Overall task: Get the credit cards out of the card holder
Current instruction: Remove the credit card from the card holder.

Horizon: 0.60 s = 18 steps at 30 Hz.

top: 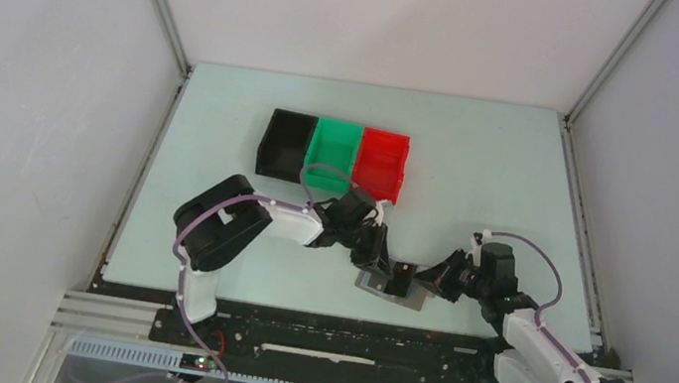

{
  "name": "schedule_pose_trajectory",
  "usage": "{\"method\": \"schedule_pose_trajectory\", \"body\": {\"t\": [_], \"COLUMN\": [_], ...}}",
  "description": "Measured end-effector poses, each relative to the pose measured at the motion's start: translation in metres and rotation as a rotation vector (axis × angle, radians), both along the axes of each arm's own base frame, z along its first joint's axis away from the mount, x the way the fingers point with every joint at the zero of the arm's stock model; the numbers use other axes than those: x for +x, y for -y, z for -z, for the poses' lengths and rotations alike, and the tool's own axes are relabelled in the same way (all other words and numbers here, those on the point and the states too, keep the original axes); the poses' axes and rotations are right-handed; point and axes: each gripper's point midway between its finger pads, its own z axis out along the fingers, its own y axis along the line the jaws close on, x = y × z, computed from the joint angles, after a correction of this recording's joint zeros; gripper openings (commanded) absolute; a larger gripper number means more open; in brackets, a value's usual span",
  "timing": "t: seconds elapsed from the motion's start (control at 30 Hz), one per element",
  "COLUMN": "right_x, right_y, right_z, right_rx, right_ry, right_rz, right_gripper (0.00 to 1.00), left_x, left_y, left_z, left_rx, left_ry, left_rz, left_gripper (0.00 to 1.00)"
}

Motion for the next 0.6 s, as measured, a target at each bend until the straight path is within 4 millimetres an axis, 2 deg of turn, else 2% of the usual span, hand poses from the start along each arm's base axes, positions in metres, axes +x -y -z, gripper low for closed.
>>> {"method": "schedule_pose_trajectory", "body": {"t": [0.1, 0.23, 0.5, 0.6], "right_x": [0.002, 0.003, 0.002, -0.002], "right_y": [-0.001, -0.003, -0.009, -0.016], "right_z": [-0.001, -0.003, 0.000, 0.002], "right_rx": [0.008, 0.020, 0.031, 0.032], "right_ry": [0.006, 0.007, -0.005, -0.014], "right_rz": [0.000, -0.001, -0.023, -0.052], "right_gripper": [0.17, 0.20, 0.21, 0.12], "left_x": [0.002, 0.003, 0.003, 0.003], "left_y": [0.002, 0.004, 0.004, 0.005], "left_z": [-0.001, -0.002, 0.001, 0.000], "left_rx": [-0.003, -0.009, -0.010, -0.014], "left_ry": [0.003, 0.005, 0.003, 0.004], "left_rz": [-0.001, 0.001, 0.002, 0.004], "left_gripper": [0.16, 0.16, 0.15, 0.15]}}
